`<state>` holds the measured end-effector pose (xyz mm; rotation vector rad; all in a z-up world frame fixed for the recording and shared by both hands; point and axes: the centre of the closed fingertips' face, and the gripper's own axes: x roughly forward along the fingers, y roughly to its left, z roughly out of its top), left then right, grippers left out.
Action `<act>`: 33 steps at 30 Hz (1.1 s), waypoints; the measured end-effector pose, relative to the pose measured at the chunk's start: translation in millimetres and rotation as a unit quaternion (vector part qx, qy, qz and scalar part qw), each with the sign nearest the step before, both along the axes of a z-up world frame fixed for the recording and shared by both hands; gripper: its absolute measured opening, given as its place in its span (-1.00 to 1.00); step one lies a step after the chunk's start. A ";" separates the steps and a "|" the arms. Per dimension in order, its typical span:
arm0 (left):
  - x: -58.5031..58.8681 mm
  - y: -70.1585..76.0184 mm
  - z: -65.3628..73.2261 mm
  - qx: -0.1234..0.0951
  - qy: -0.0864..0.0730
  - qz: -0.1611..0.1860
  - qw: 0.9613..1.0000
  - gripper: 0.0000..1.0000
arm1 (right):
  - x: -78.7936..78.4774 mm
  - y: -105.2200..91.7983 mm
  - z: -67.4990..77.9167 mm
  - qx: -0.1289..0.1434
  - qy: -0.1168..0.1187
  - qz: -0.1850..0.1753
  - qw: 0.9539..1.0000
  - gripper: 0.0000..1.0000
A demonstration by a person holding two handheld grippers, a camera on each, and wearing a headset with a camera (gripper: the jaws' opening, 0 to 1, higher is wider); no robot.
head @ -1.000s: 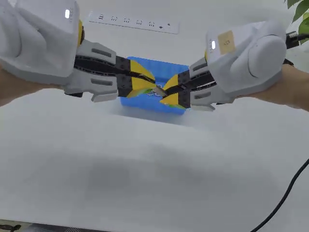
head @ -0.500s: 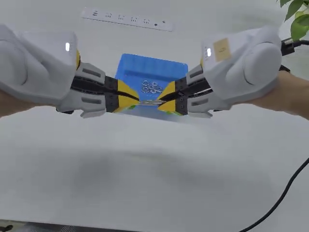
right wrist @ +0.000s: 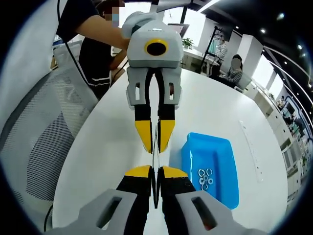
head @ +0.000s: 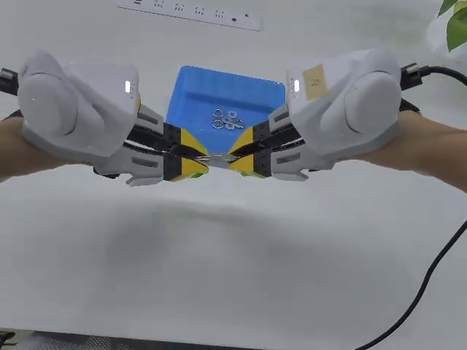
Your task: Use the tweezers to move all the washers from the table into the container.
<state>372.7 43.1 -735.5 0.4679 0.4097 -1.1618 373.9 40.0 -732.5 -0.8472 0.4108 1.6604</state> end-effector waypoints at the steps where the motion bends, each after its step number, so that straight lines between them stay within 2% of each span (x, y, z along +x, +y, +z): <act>1: 2.4 1.2 -2.4 0.004 0.000 0.000 1.000 -0.85 | 2.3 -0.2 -3.6 -0.001 0.002 -0.002 1.000 -0.86; 6: 11.2 2.5 -21.1 0.029 0.005 -0.004 1.000 -0.86 | 6.9 1.3 -21.5 -0.003 0.015 -0.024 1.000 -0.86; 10: 15.6 2.2 -45.2 0.038 0.025 -0.004 0.999 -0.86 | 10.5 0.8 -44.3 -0.013 0.034 -0.046 0.998 -0.85; 12: 14.0 1.4 -53.7 0.045 0.038 -0.005 0.998 -0.86 | 9.6 0.0 -52.8 -0.018 0.046 -0.052 0.997 -0.85; 15: 12.8 0.0 -63.0 0.050 0.048 -0.009 0.998 -0.86 | 8.0 -1.3 -61.8 -0.023 0.052 -0.054 0.997 -0.85; 16: 11.5 -0.7 -65.8 0.047 0.059 -0.009 0.997 -0.86 | 7.0 -2.1 -64.0 -0.024 0.056 -0.056 0.997 -0.85; 18: 9.6 -1.9 -66.8 0.038 0.070 -0.009 0.997 -0.85 | 6.5 -3.5 -67.0 -0.028 0.054 -0.056 0.997 -0.85; 19: 12.7 0.0 -66.4 0.038 0.068 -0.004 0.997 -0.85 | 7.7 -4.1 -66.1 -0.024 0.054 -0.058 0.997 -0.85; 20: 13.9 0.2 -66.1 0.037 0.068 -0.003 0.997 -0.84 | 8.6 -3.7 -65.1 -0.021 0.064 -0.067 0.995 -0.85; 22: 14.5 0.2 -66.1 0.035 0.076 0.000 0.997 -0.83 | 9.0 -3.7 -66.5 -0.023 0.065 -0.067 0.995 -0.84; 23: 15.0 -0.1 -66.2 0.035 0.075 -0.001 0.997 -0.82 | 9.9 -4.3 -69.5 -0.028 0.065 -0.069 0.995 -0.84; 25: 13.9 -1.0 -66.1 0.036 0.076 -0.002 0.996 -0.82 | 9.7 -9.8 -76.7 -0.050 0.045 -0.063 0.996 -0.83; 27: 12.9 -1.1 -66.3 0.040 0.074 -0.005 0.996 -0.82 | 8.9 -3.9 -72.5 -0.031 0.049 -0.061 0.996 -0.82; 31: 12.2 -2.1 -66.1 0.041 0.074 -0.004 0.996 -0.82 | 7.4 -9.6 -72.9 -0.032 0.052 -0.064 0.996 -0.81; 33: 12.1 -2.7 -66.1 0.043 0.074 -0.004 0.996 -0.82 | 7.5 -9.7 -74.3 -0.035 0.041 -0.056 0.997 -0.79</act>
